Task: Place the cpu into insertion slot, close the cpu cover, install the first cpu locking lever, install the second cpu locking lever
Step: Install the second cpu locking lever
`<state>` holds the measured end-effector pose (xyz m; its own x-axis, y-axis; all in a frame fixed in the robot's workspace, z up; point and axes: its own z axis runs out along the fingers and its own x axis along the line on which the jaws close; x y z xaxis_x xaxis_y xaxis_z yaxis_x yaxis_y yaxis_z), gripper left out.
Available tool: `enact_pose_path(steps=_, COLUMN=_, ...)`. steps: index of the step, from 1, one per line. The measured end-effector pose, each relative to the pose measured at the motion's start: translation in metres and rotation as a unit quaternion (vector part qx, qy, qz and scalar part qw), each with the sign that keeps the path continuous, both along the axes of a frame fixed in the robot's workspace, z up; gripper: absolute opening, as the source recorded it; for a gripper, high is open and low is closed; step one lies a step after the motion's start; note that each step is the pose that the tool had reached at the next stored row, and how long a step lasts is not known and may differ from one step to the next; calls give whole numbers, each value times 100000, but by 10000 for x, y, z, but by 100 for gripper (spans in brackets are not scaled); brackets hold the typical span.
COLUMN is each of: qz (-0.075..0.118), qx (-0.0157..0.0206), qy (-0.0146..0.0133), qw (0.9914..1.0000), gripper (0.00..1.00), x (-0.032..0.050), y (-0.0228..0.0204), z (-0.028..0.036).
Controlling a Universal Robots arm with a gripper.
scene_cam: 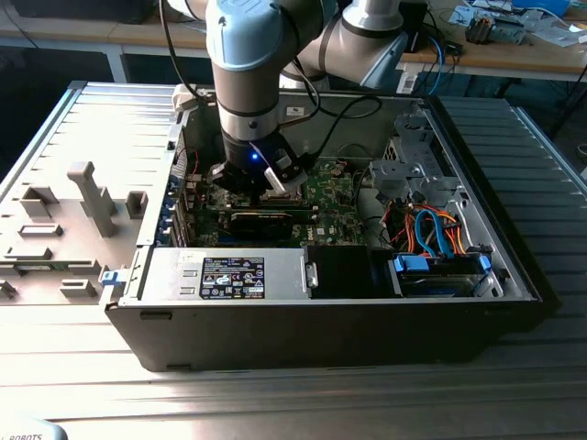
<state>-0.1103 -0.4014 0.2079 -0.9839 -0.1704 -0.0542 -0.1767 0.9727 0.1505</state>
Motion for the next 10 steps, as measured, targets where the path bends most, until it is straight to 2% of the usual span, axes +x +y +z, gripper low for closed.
enact_pose_path(steps=3, qz=135, qx=545, qy=4, qw=99998, gripper=11, x=-3, y=-4, z=-23)
enact_pose_path(steps=4, qz=161, qx=841, qy=1, qw=99996, gripper=11, x=-4, y=-17, z=-34)
enact_pose_path(steps=7, qz=236, qx=1967, qy=12, qw=99980, gripper=11, x=-10, y=-28, z=-42)
enact_pose_path(steps=8, qz=274, qx=2955, qy=-17, qw=99956, gripper=11, x=-14, y=-27, z=-44)
enact_pose_path(steps=10, qz=283, qx=3662, qy=-12, qw=99933, gripper=11, x=-14, y=-28, z=-54)
